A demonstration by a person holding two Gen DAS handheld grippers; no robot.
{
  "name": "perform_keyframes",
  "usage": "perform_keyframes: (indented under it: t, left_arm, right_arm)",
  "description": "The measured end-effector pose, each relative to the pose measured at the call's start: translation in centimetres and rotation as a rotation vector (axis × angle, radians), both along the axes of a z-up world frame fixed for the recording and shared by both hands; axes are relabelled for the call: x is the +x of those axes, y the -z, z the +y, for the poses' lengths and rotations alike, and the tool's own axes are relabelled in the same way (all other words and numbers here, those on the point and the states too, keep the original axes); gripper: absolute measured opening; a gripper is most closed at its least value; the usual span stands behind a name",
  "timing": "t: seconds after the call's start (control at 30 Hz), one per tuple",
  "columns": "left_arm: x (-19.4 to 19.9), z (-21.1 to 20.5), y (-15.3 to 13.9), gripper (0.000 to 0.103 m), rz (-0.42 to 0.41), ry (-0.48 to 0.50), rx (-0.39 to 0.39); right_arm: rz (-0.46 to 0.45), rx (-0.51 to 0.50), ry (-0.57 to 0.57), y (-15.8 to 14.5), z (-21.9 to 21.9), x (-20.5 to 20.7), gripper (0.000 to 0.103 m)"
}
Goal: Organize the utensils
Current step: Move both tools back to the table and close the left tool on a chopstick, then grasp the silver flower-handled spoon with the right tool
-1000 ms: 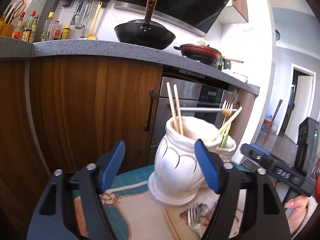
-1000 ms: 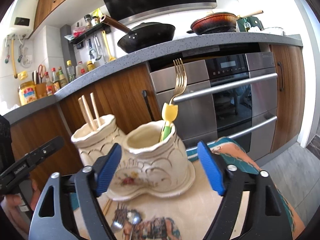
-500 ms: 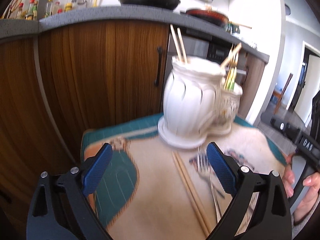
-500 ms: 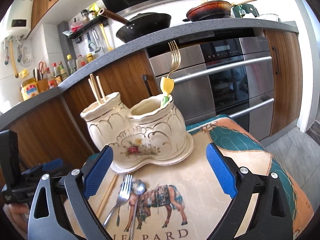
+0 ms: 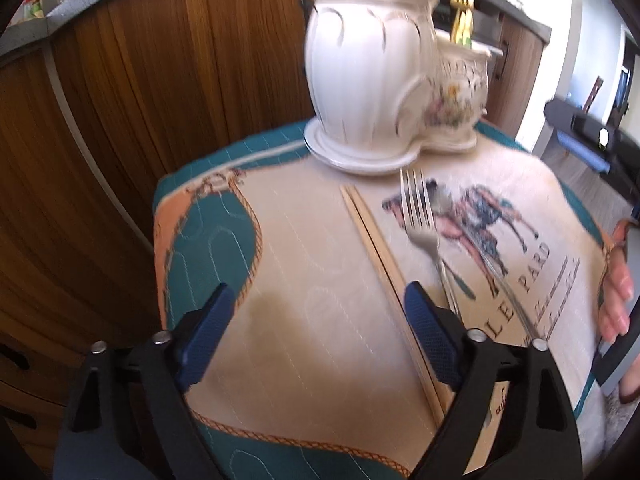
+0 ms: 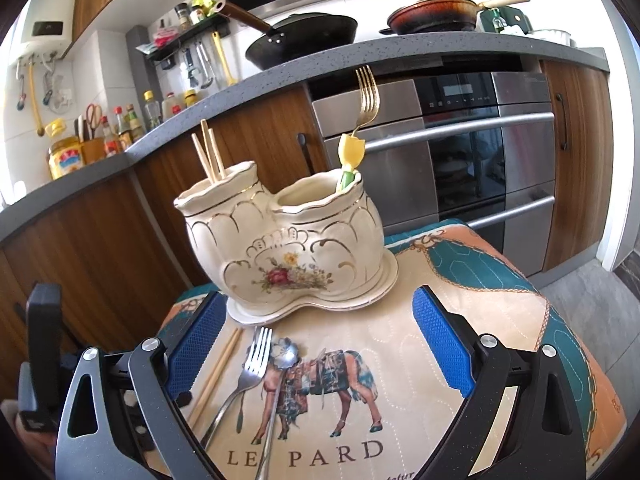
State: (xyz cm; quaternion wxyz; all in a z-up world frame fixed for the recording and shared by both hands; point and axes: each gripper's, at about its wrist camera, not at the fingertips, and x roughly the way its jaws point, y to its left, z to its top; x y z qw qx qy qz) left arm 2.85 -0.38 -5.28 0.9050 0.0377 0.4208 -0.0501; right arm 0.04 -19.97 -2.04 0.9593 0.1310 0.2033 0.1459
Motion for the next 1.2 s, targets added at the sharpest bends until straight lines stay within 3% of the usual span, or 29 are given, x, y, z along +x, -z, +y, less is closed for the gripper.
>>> perform_keyframes:
  t: [0.3,0.47,0.5,0.7,0.83,0.9,1.03,1.2]
  left_arm:
    - [-1.0,-1.1,0.6,0.056,0.047,0.05,0.019]
    - [-0.9,-1.7,0.3,0.028,0.06,0.078,0.017]
    - [-0.8,-1.8,0.3,0.027,0.062,0.079,0.02]
    - [-0.9,-1.2,0.0,0.014,0.078,0.078,0.005]
    - [-0.9,-0.7,0.2,0.007,0.075,0.085,-0.005]
    - [-0.9,-0.1,0.4,0.006,0.068,0.084,-0.024]
    - [-1.3,0.1,0.7,0.005,0.029,0.081,-0.037]
    - [-1.5,0.1,0.8,0.005,-0.004,0.088,-0.043]
  right_arm:
    - [0.002,0.0,-0.003,0.0,-0.2,0.1,0.094]
    - [0.015,-0.02,-0.014,0.1,0.1,0.2,0.094]
    - [0.024,-0.029,-0.019,0.2,0.3,0.2,0.094]
    - [0.153,-0.138,-0.019,0.8,1.6,0.1,0.094]
    - [0.248,-0.183,-0.081,2.0,2.9,-0.2,0.092]
    - [0.266,-0.231,-0.098,2.3,3.9,-0.5,0.086]
    - [0.315,-0.3,-0.124,3.1,5.6,-0.7,0.064]
    - [0.386,-0.333,-0.152,4.6,7.1,-0.7,0.043]
